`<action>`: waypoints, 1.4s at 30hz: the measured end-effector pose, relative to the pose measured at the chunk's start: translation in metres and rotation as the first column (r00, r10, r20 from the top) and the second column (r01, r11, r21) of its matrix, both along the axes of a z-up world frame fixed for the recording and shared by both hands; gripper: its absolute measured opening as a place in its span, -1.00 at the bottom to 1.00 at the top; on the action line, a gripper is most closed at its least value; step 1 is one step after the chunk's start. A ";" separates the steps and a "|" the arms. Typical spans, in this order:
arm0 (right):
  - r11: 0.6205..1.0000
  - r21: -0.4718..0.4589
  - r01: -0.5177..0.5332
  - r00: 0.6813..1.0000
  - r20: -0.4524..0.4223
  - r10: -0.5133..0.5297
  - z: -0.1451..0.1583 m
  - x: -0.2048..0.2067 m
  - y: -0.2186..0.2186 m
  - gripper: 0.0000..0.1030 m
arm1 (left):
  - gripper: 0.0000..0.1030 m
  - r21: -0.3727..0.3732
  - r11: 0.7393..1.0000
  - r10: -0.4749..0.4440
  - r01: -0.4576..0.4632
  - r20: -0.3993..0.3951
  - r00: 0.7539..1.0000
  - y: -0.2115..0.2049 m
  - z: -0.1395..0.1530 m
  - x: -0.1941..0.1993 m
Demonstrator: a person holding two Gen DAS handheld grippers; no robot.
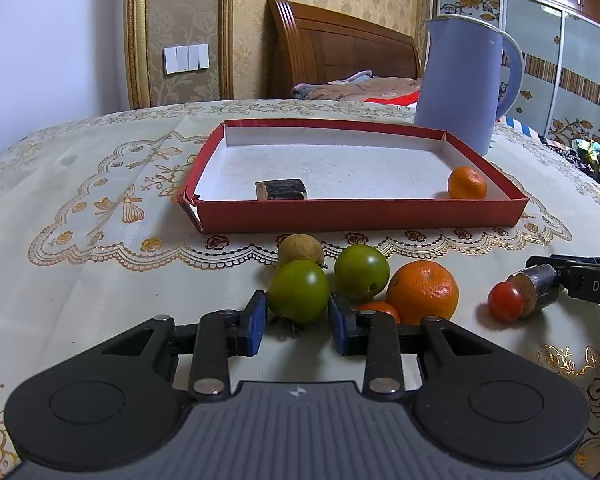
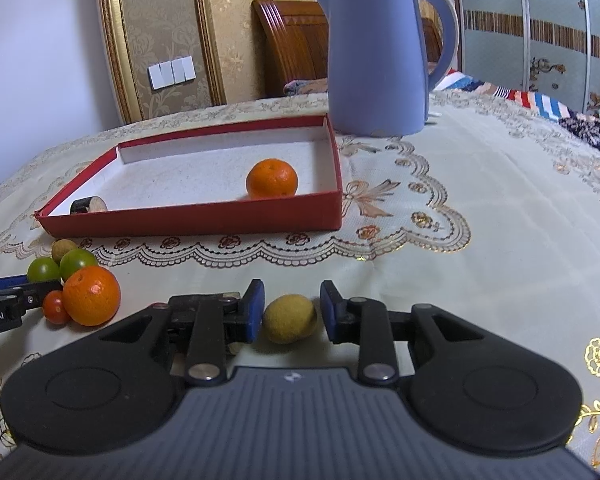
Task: Organize fruits
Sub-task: 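Carry the green tomato and yellow fruit over the red tray with both tools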
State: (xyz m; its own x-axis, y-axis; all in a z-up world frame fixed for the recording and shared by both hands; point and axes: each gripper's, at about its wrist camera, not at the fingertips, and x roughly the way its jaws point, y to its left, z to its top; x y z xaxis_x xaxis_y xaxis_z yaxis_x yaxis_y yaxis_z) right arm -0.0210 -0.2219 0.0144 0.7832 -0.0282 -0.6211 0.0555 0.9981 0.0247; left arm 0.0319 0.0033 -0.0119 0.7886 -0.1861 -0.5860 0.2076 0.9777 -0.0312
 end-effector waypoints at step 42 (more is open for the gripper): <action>0.982 -0.156 -0.103 0.982 0.142 0.126 0.034 -0.012 0.025 -0.52 | -0.37 -0.032 0.999 0.040 -0.038 0.044 0.998 0.010 0.025 0.006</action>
State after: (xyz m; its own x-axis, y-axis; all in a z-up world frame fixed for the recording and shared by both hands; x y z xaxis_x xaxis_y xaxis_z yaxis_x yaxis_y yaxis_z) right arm -0.0328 -0.1973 0.0481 0.8707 -0.0151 -0.4915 -0.0526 0.9909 -0.1236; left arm 0.0377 0.0132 0.0129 0.8211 -0.1721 -0.5442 0.1712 0.9838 -0.0529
